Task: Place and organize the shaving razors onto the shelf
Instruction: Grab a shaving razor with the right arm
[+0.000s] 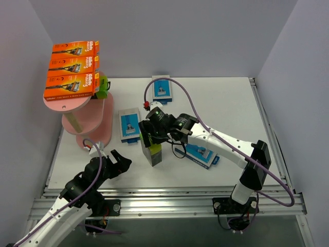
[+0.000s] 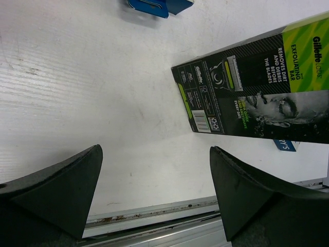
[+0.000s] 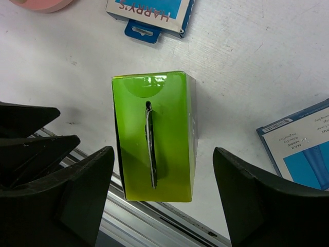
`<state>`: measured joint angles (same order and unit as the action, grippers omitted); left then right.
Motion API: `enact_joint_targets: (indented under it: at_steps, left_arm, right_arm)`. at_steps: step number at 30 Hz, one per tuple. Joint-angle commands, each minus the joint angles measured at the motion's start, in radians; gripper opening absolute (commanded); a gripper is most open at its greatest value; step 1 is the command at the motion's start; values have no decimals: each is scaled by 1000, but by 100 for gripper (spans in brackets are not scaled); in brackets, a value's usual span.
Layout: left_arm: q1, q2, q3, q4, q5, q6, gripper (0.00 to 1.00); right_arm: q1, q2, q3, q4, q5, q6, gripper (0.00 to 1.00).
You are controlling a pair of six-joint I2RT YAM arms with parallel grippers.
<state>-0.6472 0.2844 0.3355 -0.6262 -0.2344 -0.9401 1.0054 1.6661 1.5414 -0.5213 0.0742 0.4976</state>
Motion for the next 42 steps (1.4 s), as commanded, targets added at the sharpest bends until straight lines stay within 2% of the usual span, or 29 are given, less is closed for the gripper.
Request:
enact_joint_targets:
  at_steps: [1,15,16,17,18,19,20,21,22,26,29,32,36,38,39,42]
  left_arm:
    - [0,-2,45,3,-22,-2,94]
    - [0,-45,36,11,-25,18,94]
    - [0,-45,36,8,-28,15,99]
    - [0,-51,34,8,-28,12,90]
    - [0,-54,33,6,-29,11,87]
    - [0,-57,33,0,-31,4,74]
    - [0,-65,34,-1,-31,4,68]
    - [0,-67,36,-4,-31,4,67]
    - [0,-70,39,-7,-32,-2,68]
    - [0,-73,71,-32,-42,-12,91]
    - [0,-71,108,-46,-48,-9,97]
    - [0,-64,155,-66,-62,9,97]
    - [0,-63,206,-99,-82,23,96]
    - [0,-67,235,-121,-101,21,94]
    - [0,-65,246,-130,-108,18,94]
    - [0,-48,301,-162,-117,24,94]
  right_arm:
    - [18,17,42,-20,22,-10,73]
    - [22,49,37,-17,30,-10,74]
    - [22,53,39,-19,30,-11,74]
    - [22,53,39,-17,30,-11,74]
    - [22,57,40,-17,30,-11,74]
    - [24,60,40,-19,30,-11,74]
    - [22,61,40,-19,30,-13,73]
    - [22,63,42,-17,30,-13,73]
    - [22,67,42,-17,30,-14,73]
    - [21,84,48,-19,32,-21,70]
    - [21,93,52,-19,35,-24,62]
    - [18,103,63,-31,42,-22,47]
    - [15,115,80,-42,45,-22,16]
    - [15,113,86,-39,42,-22,8]
    - [15,110,94,-33,36,-22,1]
    - [10,101,118,-8,9,-21,0]
